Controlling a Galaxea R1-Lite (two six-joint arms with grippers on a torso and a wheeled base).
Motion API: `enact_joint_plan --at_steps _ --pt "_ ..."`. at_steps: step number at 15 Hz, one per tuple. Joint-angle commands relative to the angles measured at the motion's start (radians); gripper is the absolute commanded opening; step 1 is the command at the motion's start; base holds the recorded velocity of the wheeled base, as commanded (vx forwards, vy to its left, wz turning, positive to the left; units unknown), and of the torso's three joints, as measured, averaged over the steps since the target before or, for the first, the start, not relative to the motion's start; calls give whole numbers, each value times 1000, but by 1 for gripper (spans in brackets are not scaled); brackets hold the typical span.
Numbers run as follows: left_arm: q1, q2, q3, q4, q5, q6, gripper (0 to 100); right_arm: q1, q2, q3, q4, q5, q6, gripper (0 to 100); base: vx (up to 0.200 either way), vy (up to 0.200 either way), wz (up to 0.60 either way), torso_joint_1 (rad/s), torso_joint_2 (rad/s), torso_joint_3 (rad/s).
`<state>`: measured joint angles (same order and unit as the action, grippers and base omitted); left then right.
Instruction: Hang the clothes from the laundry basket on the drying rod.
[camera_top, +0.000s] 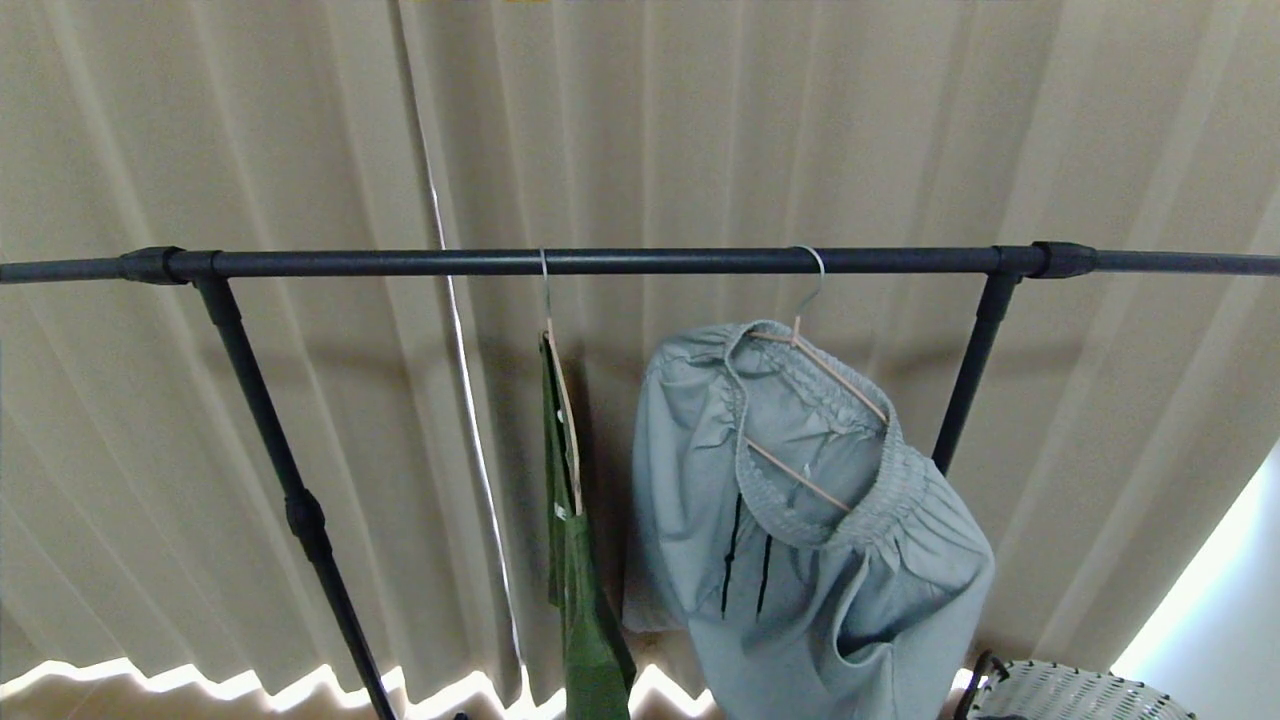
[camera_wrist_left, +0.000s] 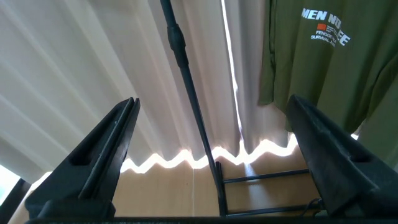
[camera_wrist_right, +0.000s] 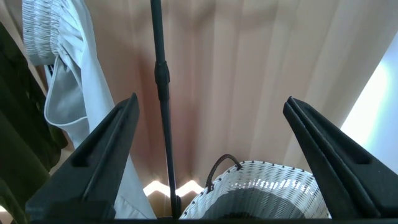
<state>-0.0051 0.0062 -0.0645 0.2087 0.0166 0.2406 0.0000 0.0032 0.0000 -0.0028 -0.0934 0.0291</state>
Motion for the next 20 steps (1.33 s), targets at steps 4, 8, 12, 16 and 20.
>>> enact_joint_plan --at_steps 4,8,12,16,20 --pt "-1 0 0 0 0 0 100 0 1 0 0 0 0 100 0 0 0 0 0 0" --pt "-1 0 0 0 0 0 100 0 1 0 0 0 0 100 0 0 0 0 0 0" --pt "-1 0 0 0 0 0 100 0 0 0 -2 0 0 100 0 0 0 0 0 0" --pt "1 0 0 0 0 0 100 0 0 0 -2 1 -2 100 0 0 0 0 0 0" --pt "-1 0 0 0 0 0 100 0 0 0 -2 1 0 100 0 0 0 0 0 0"
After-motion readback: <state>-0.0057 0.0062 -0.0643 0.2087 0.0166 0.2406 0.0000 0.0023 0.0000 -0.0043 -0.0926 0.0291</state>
